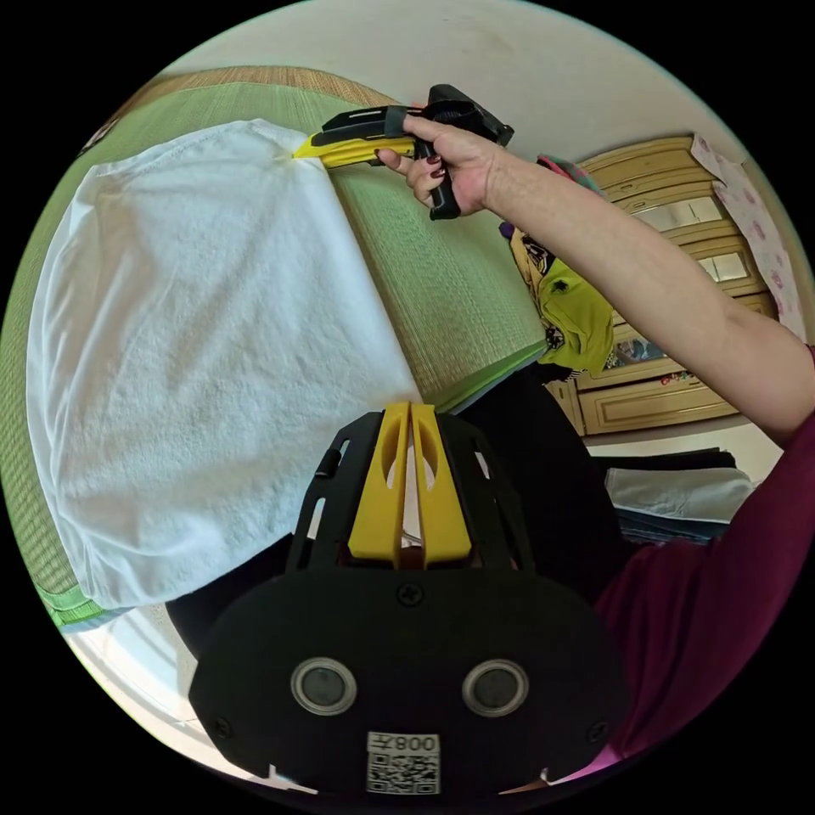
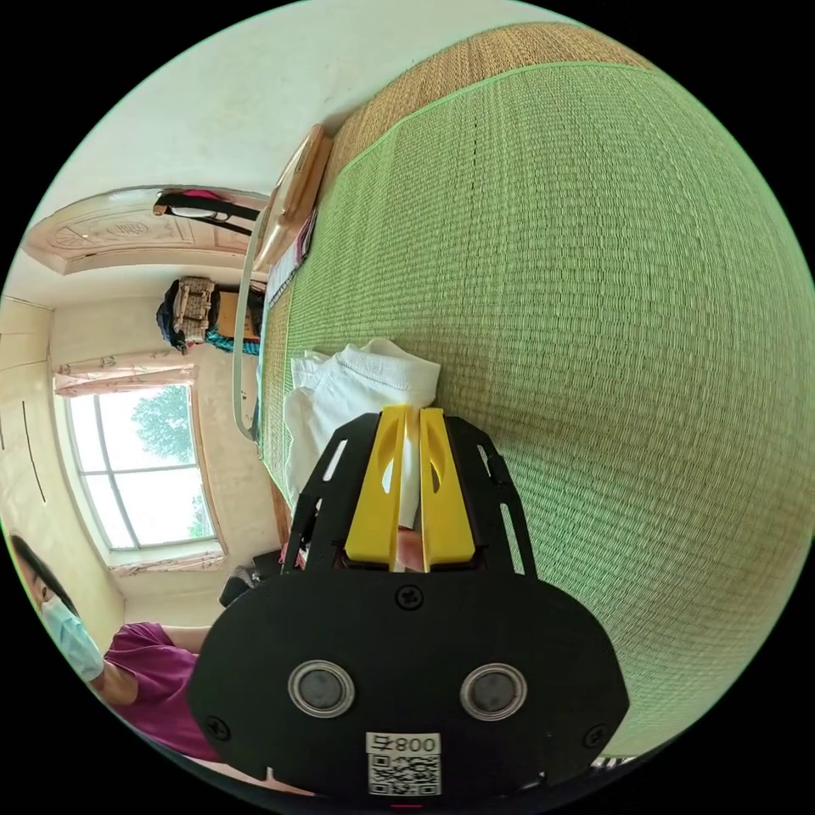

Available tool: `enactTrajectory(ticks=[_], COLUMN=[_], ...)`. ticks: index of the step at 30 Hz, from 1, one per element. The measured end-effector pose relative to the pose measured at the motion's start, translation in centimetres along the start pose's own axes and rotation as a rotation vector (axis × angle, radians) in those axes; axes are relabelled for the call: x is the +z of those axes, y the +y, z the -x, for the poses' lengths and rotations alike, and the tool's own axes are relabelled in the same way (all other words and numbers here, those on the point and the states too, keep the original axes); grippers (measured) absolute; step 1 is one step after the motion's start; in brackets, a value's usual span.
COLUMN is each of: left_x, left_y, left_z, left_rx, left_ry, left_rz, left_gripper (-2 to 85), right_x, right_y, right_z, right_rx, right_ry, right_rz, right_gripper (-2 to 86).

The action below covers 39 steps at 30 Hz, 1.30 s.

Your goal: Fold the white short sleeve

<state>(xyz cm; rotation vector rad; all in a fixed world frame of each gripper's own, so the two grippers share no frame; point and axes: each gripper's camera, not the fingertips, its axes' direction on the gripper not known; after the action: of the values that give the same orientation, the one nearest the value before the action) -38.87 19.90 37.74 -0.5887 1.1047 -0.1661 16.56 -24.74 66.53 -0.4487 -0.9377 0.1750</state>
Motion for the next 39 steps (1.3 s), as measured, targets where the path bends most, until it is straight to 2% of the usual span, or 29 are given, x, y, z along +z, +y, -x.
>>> enactTrajectory(ticks=[3,6,10,12,16,18,23,28,34,39], left_x=[-0.9,-3.9,-8.5,-9.5,-9.1,-8.9,-9.4,-10.9,-9.3,-9.4], left_y=[0.2,1.2,3.8,4.8,6.3,6.9,6.9,5.1,3.1,4.7], left_z=[-0.2,-0.1,2.1,3.6,6.5,7.2,6.2,5.5,7.9,8.5], left_rx=[0.003,-0.025,-0.164,-0.241,-0.361,-0.371,-0.358,-0.285,-0.354,-0.365], left_ry=[0.022,-0.006,-0.111,-0.137,-0.232,-0.186,-0.212,-0.183,-0.320,-0.274], left_rz=[-0.031,-0.137,-0.311,-0.344,-0.316,-0.349,-0.355,-0.450,-0.299,-0.341], left_gripper=[0.2,0.2,0.1,0.1,0.1,0.1,0.1,0.1,0.1,0.0], right_x=[-1.2,-2.8,-3.9,-2.8,2.8,5.5,6.7,8.0,9.3,8.6], right_y=[0.4,2.1,8.0,11.6,18.8,20.6,22.4,23.3,24.4,23.2], right_z=[-0.5,-0.4,2.0,4.0,7.5,8.0,9.4,11.0,12.2,13.2], right_rx=[0.027,0.016,-0.089,-0.154,-0.259,-0.288,-0.334,-0.391,-0.423,-0.423], right_ry=[-0.034,-0.014,-0.023,0.001,0.077,0.181,0.252,0.339,0.403,0.385], right_rz=[-0.025,-0.048,-0.051,-0.006,0.162,0.218,0.158,0.156,0.143,0.123], right_gripper=[3.7,3.7,2.3,1.5,0.4,0.3,0.1,0.1,0.2,0.1])
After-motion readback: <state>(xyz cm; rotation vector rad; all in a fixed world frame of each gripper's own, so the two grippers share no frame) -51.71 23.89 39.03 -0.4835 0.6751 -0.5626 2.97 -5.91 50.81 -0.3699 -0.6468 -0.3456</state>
